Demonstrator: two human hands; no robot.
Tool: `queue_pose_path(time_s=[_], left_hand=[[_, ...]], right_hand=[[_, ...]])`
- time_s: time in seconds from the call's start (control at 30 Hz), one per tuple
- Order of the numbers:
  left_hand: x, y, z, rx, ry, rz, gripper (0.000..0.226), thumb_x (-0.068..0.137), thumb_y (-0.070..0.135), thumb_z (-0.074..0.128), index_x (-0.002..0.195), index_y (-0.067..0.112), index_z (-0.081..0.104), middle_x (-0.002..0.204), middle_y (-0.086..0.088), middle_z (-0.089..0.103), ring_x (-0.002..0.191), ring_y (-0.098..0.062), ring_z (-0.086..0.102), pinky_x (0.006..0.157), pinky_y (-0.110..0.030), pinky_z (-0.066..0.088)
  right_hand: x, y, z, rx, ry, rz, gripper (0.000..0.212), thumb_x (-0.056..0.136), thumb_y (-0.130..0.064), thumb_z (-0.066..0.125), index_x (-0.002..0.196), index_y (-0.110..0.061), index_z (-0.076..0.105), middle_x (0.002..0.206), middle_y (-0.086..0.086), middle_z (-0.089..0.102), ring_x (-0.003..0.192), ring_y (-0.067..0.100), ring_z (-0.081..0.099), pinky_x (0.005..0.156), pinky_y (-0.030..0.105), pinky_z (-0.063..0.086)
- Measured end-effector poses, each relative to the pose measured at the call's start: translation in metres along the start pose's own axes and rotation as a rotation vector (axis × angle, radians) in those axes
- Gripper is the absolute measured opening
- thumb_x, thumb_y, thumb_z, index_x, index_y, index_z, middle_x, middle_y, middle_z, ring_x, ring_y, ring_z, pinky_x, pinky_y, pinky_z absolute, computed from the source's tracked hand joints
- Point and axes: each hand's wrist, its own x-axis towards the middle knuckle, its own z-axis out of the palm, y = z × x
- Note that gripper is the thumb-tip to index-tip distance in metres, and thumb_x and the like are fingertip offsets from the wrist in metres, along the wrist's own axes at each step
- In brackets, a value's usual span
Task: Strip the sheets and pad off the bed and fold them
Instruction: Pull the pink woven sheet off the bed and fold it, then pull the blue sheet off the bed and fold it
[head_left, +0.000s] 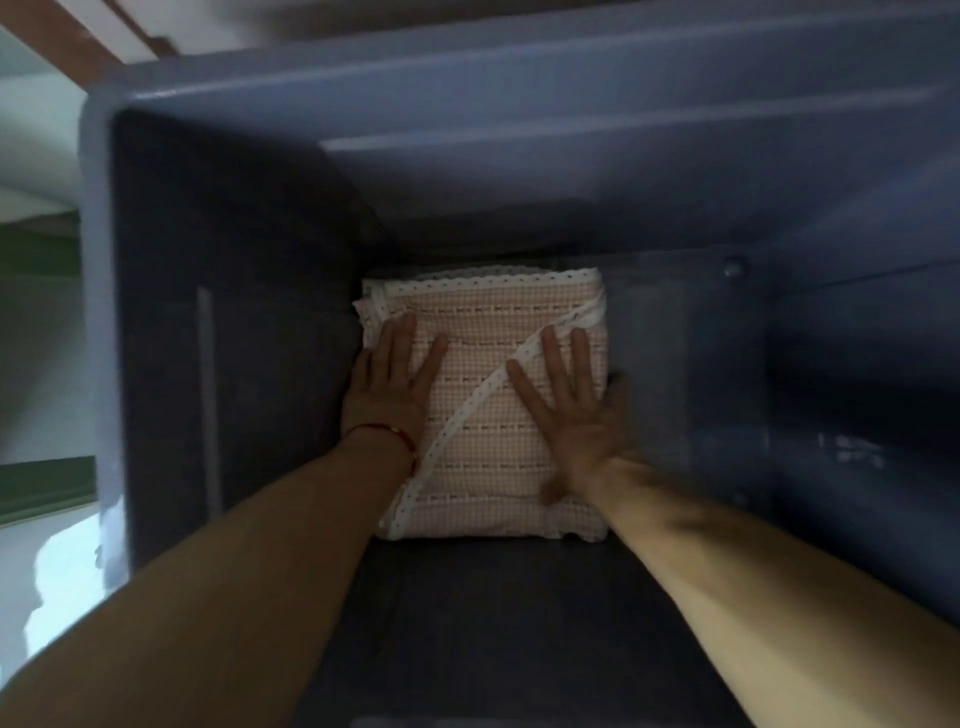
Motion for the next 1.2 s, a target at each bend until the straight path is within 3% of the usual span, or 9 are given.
queue_pose_path(time_s=[0.1, 0.2, 0.3, 0.43, 0.63, 0.8, 1.03, 1.13, 1.2], left_hand=[[-0.023, 0.003, -0.028, 0.046, -0.108, -0.009, 0.088, 0.103, 0.026, 0.046, 0.156, 0.024, -0.024, 0.161, -0.015, -0.032, 0.152, -0.037, -0.018, 0.124, -0.054, 0.005], [-0.075, 0.011, -0.079, 0.033, -0.163, -0.004, 0.094, 0.097, 0.033, 0.056, 0.158, 0.023, -0.015, 0.165, -0.011, -0.022, 0.153, -0.035, -0.011, 0.123, -0.056, 0.010], [-0.143, 0.029, -0.153, -0.147, -0.049, -0.033, 0.079, 0.092, 0.022, 0.054, 0.159, 0.025, 0.010, 0.165, -0.015, 0.011, 0.151, -0.040, 0.009, 0.122, -0.052, 0.021], [-0.252, 0.057, -0.273, -0.538, 0.109, 0.015, 0.055, 0.089, 0.016, 0.056, 0.141, 0.024, 0.044, 0.143, -0.005, 0.048, 0.136, -0.027, 0.041, 0.113, -0.044, 0.037], [-0.428, 0.099, -0.474, -0.681, 0.358, 0.329, 0.044, 0.095, 0.020, 0.056, 0.138, 0.022, 0.053, 0.140, 0.003, 0.050, 0.137, -0.019, 0.041, 0.114, -0.032, 0.035], [-0.537, 0.169, -0.612, -0.637, 0.497, 0.705, 0.047, 0.082, 0.039, 0.040, 0.121, 0.026, 0.064, 0.117, 0.010, 0.058, 0.117, -0.017, 0.053, 0.102, -0.026, 0.041], [-0.648, 0.302, -0.700, -0.573, 0.606, 1.167, 0.034, 0.090, 0.018, 0.064, 0.122, 0.030, 0.060, 0.116, 0.023, 0.049, 0.114, -0.002, 0.041, 0.090, 0.004, 0.022], [-0.680, 0.368, -0.716, -0.549, 0.556, 1.282, 0.034, 0.087, 0.020, 0.067, 0.117, 0.035, 0.061, 0.111, 0.032, 0.050, 0.110, 0.002, 0.046, 0.094, 0.000, 0.027], [-0.703, 0.428, -0.722, -0.603, 0.398, 1.347, 0.029, 0.079, 0.025, 0.067, 0.106, 0.036, 0.066, 0.104, 0.028, 0.065, 0.105, 0.000, 0.059, 0.094, -0.016, 0.043]], right_hand=[[-0.022, 0.000, -0.008, 0.191, -0.022, -0.042, 0.138, 0.075, -0.052, 0.084, 0.154, -0.036, -0.028, 0.149, 0.007, -0.054, 0.144, 0.041, -0.038, 0.116, 0.076, 0.005], [-0.088, -0.006, -0.031, 0.409, 0.050, -0.072, 0.106, 0.090, -0.056, 0.066, 0.159, -0.038, -0.013, 0.165, 0.004, -0.031, 0.154, 0.034, -0.018, 0.123, 0.062, 0.012], [-0.180, -0.011, -0.073, 0.581, 0.190, -0.058, 0.087, 0.098, -0.053, 0.055, 0.160, -0.040, -0.004, 0.169, 0.000, -0.016, 0.157, 0.026, -0.004, 0.123, 0.047, 0.026], [-0.316, -0.011, -0.145, 0.738, 0.340, 0.024, 0.075, 0.101, -0.048, 0.051, 0.161, -0.033, 0.009, 0.170, 0.000, -0.004, 0.156, 0.018, 0.007, 0.123, 0.035, 0.026], [-0.553, 0.019, -0.276, 0.977, 0.628, 0.203, 0.056, 0.101, -0.041, 0.053, 0.153, -0.032, 0.033, 0.156, -0.011, 0.032, 0.141, 0.007, 0.036, 0.110, 0.020, 0.033], [-0.749, 0.069, -0.324, 1.000, 0.967, 0.343, 0.053, 0.090, -0.054, 0.042, 0.138, -0.033, 0.051, 0.136, -0.013, 0.050, 0.125, 0.002, 0.052, 0.104, 0.023, 0.042], [-0.915, 0.118, -0.299, 1.188, 1.550, 0.676, 0.030, 0.097, -0.021, 0.063, 0.123, -0.036, 0.061, 0.121, -0.024, 0.061, 0.110, -0.009, 0.057, 0.090, 0.012, 0.047], [-0.961, 0.146, -0.264, 1.220, 1.711, 0.760, 0.032, 0.097, -0.019, 0.064, 0.121, -0.039, 0.061, 0.121, -0.024, 0.062, 0.111, -0.006, 0.059, 0.092, 0.016, 0.049], [-0.988, 0.176, -0.226, 1.253, 1.776, 0.808, 0.036, 0.097, -0.018, 0.065, 0.124, -0.042, 0.059, 0.125, -0.025, 0.061, 0.114, -0.002, 0.059, 0.093, 0.019, 0.050]])
